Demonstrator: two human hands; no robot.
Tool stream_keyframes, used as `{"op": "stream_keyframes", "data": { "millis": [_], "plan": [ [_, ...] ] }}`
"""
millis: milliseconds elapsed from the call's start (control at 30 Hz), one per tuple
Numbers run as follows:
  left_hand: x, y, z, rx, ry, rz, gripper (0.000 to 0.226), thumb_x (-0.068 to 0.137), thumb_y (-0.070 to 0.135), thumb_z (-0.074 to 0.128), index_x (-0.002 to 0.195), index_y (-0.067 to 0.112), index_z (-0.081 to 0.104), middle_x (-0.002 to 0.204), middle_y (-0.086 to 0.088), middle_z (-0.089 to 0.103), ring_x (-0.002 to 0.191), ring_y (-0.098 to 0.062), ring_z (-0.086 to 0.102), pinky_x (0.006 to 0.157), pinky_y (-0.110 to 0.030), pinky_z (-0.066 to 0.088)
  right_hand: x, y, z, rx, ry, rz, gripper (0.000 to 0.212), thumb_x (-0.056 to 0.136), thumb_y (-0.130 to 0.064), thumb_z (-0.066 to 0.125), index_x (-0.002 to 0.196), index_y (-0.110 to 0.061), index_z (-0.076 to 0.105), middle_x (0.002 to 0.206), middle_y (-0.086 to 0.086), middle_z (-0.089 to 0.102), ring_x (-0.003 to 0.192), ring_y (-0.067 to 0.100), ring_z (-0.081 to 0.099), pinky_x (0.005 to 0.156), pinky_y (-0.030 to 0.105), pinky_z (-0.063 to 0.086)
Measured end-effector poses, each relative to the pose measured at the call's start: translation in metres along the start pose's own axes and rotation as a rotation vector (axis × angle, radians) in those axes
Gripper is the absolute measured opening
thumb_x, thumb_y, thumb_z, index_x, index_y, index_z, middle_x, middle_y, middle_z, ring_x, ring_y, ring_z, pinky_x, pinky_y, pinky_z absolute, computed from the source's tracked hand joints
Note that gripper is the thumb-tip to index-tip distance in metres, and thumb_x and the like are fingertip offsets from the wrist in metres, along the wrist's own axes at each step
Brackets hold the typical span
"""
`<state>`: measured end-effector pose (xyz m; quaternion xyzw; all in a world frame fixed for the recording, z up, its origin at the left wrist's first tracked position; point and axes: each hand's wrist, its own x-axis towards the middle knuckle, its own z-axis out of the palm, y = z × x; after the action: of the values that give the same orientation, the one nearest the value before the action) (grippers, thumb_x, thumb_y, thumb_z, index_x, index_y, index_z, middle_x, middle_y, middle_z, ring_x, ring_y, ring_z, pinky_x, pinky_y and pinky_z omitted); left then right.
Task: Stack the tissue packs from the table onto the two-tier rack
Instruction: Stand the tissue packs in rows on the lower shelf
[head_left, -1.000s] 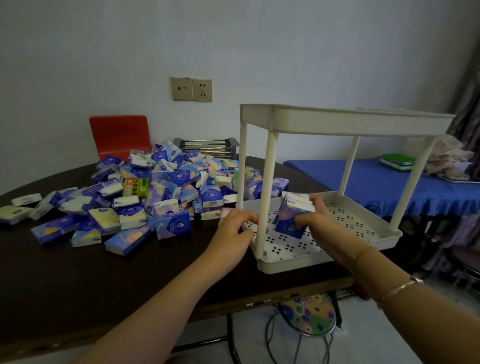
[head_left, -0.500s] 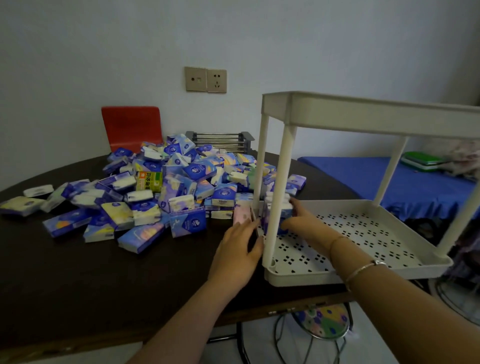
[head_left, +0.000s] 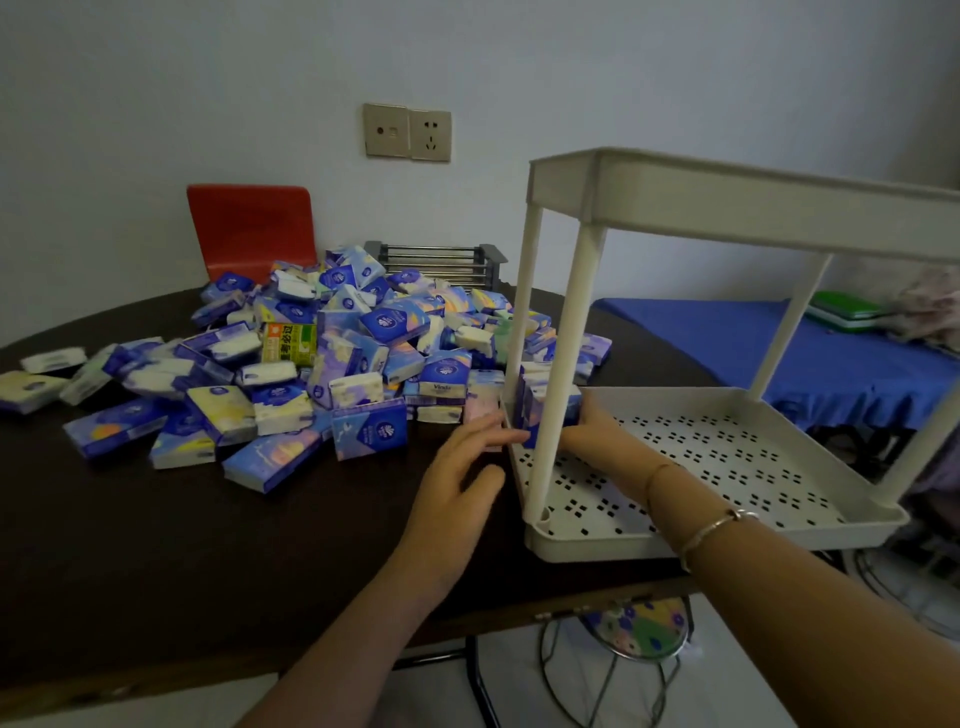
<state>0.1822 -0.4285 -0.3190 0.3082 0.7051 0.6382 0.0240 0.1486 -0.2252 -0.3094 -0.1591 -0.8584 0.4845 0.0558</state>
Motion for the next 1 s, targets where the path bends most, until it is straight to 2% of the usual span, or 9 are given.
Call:
{"op": "stream_keyframes", "data": {
  "millis": [67, 200, 367, 433, 633, 767, 867, 933, 1000],
  "plan": [
    [-0.010, 0.004, -0.009, -0.025, -0.103, 0.046, 0.033, 0.092, 0.010, 0.054, 0.109, 0.037, 0.065, 0.121, 0.022, 0.061, 0.121, 0.008, 0.047, 0.099, -0.012, 0.036, -0.003, -0.001, -0.002, 0.025, -0.009, -0.012, 0.069, 0.073, -0.011, 0.077, 0.129, -0.014, 0.038, 0.114, 0.005, 0.058, 0.104, 0.019, 0.059, 0.092, 0.038, 0.051],
    [-0.009, 0.003, -0.011, 0.278, -0.207, 0.102, 0.022, 0.086, 0.029, 0.065, 0.107, 0.033, 0.069, 0.108, 0.021, 0.066, 0.112, 0.007, 0.053, 0.099, -0.017, 0.041, -0.004, 0.000, -0.003, 0.037, -0.015, -0.061, 0.088, 0.072, -0.018, 0.081, 0.141, -0.016, 0.026, 0.115, -0.005, 0.048, 0.106, 0.012, 0.048, 0.093, 0.031, 0.045],
    [0.000, 0.006, -0.007, 0.445, -0.197, 0.145, 0.022, 0.082, 0.037, 0.067, 0.103, 0.031, 0.072, 0.101, 0.022, 0.063, 0.111, 0.009, 0.042, 0.094, -0.008, 0.032, 0.002, -0.002, -0.007, -0.041, 0.024, -0.043, 0.088, 0.071, -0.030, 0.081, 0.140, -0.018, 0.028, 0.136, 0.007, 0.049, 0.122, 0.023, 0.049, 0.104, 0.042, 0.042],
    [0.002, 0.006, -0.006, 0.487, -0.202, 0.156, 0.025, 0.083, 0.040, 0.064, 0.106, 0.032, 0.071, 0.101, 0.024, 0.062, 0.111, 0.010, 0.040, 0.095, -0.011, 0.032, 0.005, -0.002, -0.010, -0.055, 0.009, -0.026, 0.091, 0.075, -0.028, 0.078, 0.144, -0.016, 0.021, 0.140, 0.008, 0.045, 0.126, 0.025, 0.046, 0.106, 0.038, 0.039],
    [0.008, 0.013, -0.006, 0.678, -0.255, 0.209, 0.029, 0.085, 0.046, 0.060, 0.111, 0.036, 0.068, 0.102, 0.028, 0.059, 0.101, 0.005, 0.035, 0.093, -0.024, 0.030, 0.010, 0.001, -0.015, -0.104, -0.023, 0.012, 0.075, 0.086, -0.025, 0.066, 0.143, -0.012, 0.017, 0.125, 0.007, 0.049, 0.107, 0.018, 0.048, 0.089, 0.030, 0.040],
    [0.008, 0.017, -0.007, 0.791, -0.305, 0.217, 0.031, 0.087, 0.048, 0.056, 0.117, 0.041, 0.064, 0.106, 0.035, 0.050, 0.103, 0.004, 0.029, 0.091, -0.022, 0.021, 0.013, 0.006, -0.015, -0.152, -0.029, 0.022, 0.072, 0.080, -0.034, 0.066, 0.137, -0.018, 0.025, 0.124, 0.006, 0.052, 0.110, 0.022, 0.053, 0.097, 0.040, 0.046],
    [0.008, 0.018, -0.008, 0.731, -0.324, 0.169, 0.029, 0.085, 0.045, 0.061, 0.113, 0.039, 0.066, 0.104, 0.037, 0.051, 0.108, 0.004, 0.033, 0.096, -0.024, 0.026, 0.018, 0.011, -0.014, -0.198, -0.018, 0.037, 0.074, 0.072, -0.043, 0.065, 0.133, -0.021, 0.028, 0.121, 0.009, 0.052, 0.109, 0.025, 0.053, 0.095, 0.047, 0.047],
    [0.009, 0.017, -0.010, 0.574, -0.342, 0.073, 0.023, 0.086, 0.031, 0.065, 0.108, 0.039, 0.067, 0.108, 0.033, 0.053, 0.113, 0.009, 0.037, 0.100, -0.022, 0.028, 0.022, 0.013, -0.014, -0.231, -0.018, 0.035, 0.076, 0.065, -0.051, 0.062, 0.129, -0.023, 0.032, 0.121, 0.009, 0.052, 0.110, 0.026, 0.052, 0.095, 0.048, 0.047],
    [0.010, 0.019, -0.010, 0.367, -0.309, -0.046, 0.035, 0.089, 0.013, 0.059, 0.105, 0.044, 0.063, 0.117, 0.023, 0.054, 0.116, 0.009, 0.041, 0.098, -0.019, 0.031, 0.019, 0.009, -0.013, -0.274, -0.025, 0.034, 0.075, 0.067, -0.052, 0.061, 0.130, -0.023, 0.032, 0.123, 0.008, 0.050, 0.115, 0.027, 0.049, 0.098, 0.049, 0.044]
  ]
}}
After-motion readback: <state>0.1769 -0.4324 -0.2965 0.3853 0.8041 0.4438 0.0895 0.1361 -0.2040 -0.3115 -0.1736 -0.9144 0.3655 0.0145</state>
